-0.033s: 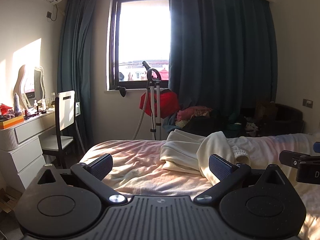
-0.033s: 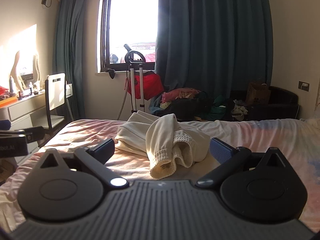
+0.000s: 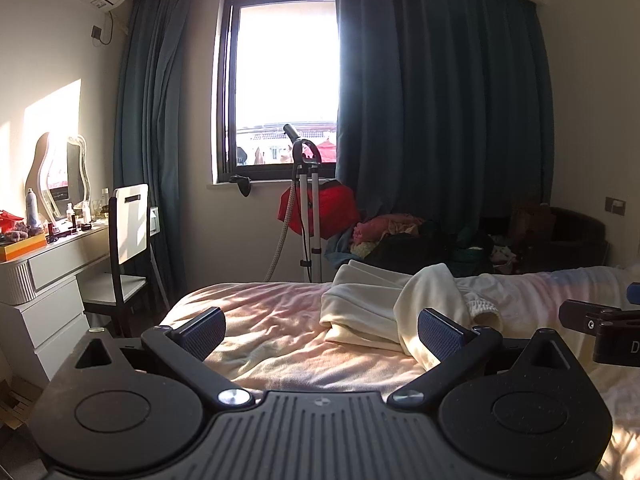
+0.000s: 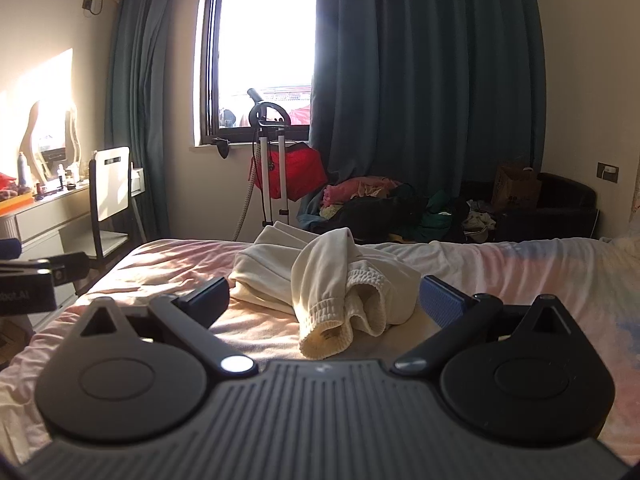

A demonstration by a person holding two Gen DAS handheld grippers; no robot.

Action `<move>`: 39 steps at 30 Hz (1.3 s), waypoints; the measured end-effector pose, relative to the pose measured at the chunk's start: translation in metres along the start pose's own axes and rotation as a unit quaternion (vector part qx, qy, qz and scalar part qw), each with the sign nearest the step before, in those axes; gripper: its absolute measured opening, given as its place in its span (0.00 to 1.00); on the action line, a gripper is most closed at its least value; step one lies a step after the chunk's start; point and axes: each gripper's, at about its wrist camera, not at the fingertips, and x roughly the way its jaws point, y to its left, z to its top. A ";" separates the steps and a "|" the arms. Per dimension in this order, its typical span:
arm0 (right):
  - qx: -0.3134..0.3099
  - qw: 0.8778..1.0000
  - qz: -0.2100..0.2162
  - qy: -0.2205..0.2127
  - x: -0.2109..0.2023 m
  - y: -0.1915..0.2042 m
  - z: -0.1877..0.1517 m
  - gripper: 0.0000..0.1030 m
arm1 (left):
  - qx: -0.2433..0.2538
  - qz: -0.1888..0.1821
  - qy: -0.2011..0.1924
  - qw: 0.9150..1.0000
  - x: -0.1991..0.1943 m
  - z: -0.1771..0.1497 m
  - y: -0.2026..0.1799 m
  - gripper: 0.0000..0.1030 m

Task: Fold clothes
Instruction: 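Move both grippers toward the cream sweatpants on the bed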

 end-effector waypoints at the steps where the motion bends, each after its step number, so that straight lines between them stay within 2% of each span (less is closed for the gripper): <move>1: 0.005 1.000 0.003 -0.001 0.002 0.000 0.000 1.00 | 0.000 0.004 0.008 1.000 0.002 0.000 0.000 1.00; 3: 0.015 1.000 0.010 -0.004 0.005 -0.001 -0.001 1.00 | 0.005 0.004 0.026 1.000 0.008 0.000 -0.003 1.00; 5: 0.024 1.000 0.016 -0.007 0.008 -0.001 -0.001 1.00 | 0.031 0.001 0.039 0.999 0.018 0.001 -0.015 1.00; 8: 0.039 0.999 0.026 -0.011 0.013 -0.002 -0.002 1.00 | 0.019 -0.018 0.050 0.998 0.042 0.003 -0.010 1.00; 9: 0.042 0.999 0.028 -0.011 0.016 -0.002 -0.003 1.00 | 0.026 -0.025 0.045 0.998 0.050 -0.001 -0.014 1.00; 11: 0.037 0.999 0.027 -0.012 0.029 -0.004 -0.016 1.00 | 0.026 -0.046 0.005 0.999 0.054 -0.031 -0.011 1.00; 13: 0.038 0.999 0.019 -0.005 0.041 -0.007 -0.032 1.00 | 0.017 -0.054 -0.005 0.998 0.061 -0.042 -0.008 1.00; 15: 0.054 0.998 0.014 0.015 0.055 -0.014 -0.046 1.00 | 0.002 -0.052 0.002 0.999 0.073 -0.051 -0.005 1.00; 18: 0.055 0.998 0.001 0.021 0.071 -0.019 -0.066 1.00 | -0.013 -0.048 0.024 0.998 0.087 -0.060 0.001 1.00; 20: 0.043 0.999 -0.007 0.008 0.078 -0.019 -0.073 1.00 | -0.007 -0.040 0.040 0.998 0.094 -0.064 0.000 1.00; 25: 0.060 0.998 0.002 -0.029 0.079 -0.021 -0.078 1.00 | 0.011 -0.035 0.051 0.998 0.099 -0.079 -0.006 1.00; 29: 0.052 0.997 -0.007 -0.056 0.073 -0.018 -0.077 1.00 | 0.015 -0.047 0.048 0.998 0.098 -0.083 -0.008 1.00; 33: 0.072 0.995 -0.022 -0.067 0.069 -0.020 -0.070 1.00 | 0.042 -0.013 0.037 0.998 0.097 -0.085 -0.012 1.00; 35: 0.085 0.994 -0.021 -0.070 0.068 -0.021 -0.058 1.00 | 0.041 -0.010 0.042 0.998 0.099 -0.088 -0.011 1.00; 39: 0.073 0.993 -0.013 -0.088 0.064 -0.020 -0.024 1.00 | 0.034 -0.008 0.059 0.998 0.102 -0.094 -0.011 1.00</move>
